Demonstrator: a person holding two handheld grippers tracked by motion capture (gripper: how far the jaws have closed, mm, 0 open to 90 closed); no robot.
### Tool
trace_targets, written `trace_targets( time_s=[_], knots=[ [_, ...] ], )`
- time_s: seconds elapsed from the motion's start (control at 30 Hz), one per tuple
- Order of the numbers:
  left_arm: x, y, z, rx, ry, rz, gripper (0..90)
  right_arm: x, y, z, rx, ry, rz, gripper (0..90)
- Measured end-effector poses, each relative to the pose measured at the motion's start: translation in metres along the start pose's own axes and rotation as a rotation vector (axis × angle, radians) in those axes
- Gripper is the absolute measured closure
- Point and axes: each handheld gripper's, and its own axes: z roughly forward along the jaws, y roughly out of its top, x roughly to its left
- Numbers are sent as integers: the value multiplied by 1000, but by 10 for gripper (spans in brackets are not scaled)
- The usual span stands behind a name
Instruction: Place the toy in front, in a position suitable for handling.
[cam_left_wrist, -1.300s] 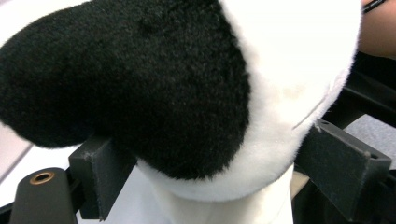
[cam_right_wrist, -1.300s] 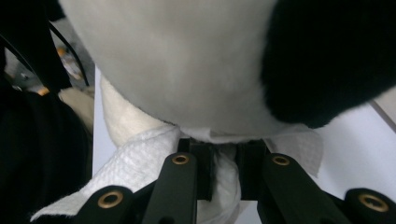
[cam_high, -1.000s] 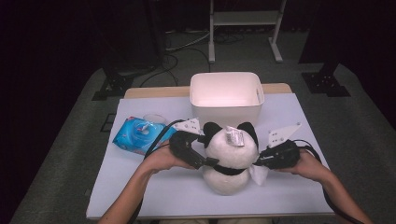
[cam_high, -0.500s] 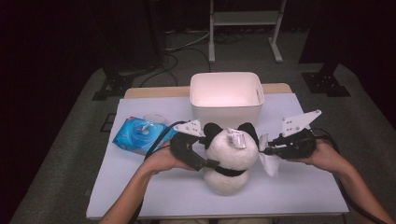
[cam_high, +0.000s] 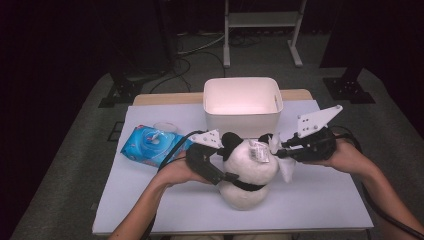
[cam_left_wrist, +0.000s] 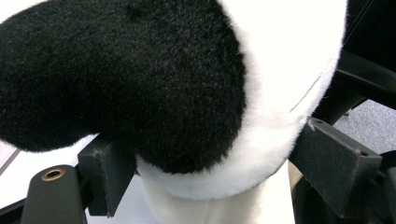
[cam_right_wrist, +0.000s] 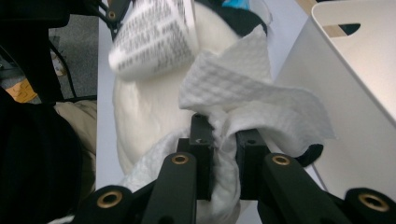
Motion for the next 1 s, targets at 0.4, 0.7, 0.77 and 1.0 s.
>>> trace_targets(
  time_s=[0.4, 0.7, 0.77, 1.0],
  knots=[
    [1, -3, 8, 3, -4, -19, 140, 2, -2, 6, 14, 7, 5, 800],
    [3, -1, 16, -16, -24, -3, 212, 4, -11, 2, 18, 20, 21, 800],
    [3, 2, 13, -9, -26, -1, 248, 4, -10, 2, -3, 16, 22, 800],
    [4, 10, -7, -5, 14, 14, 279, 3, 0, 3, -60, 13, 9, 800]
  ],
)
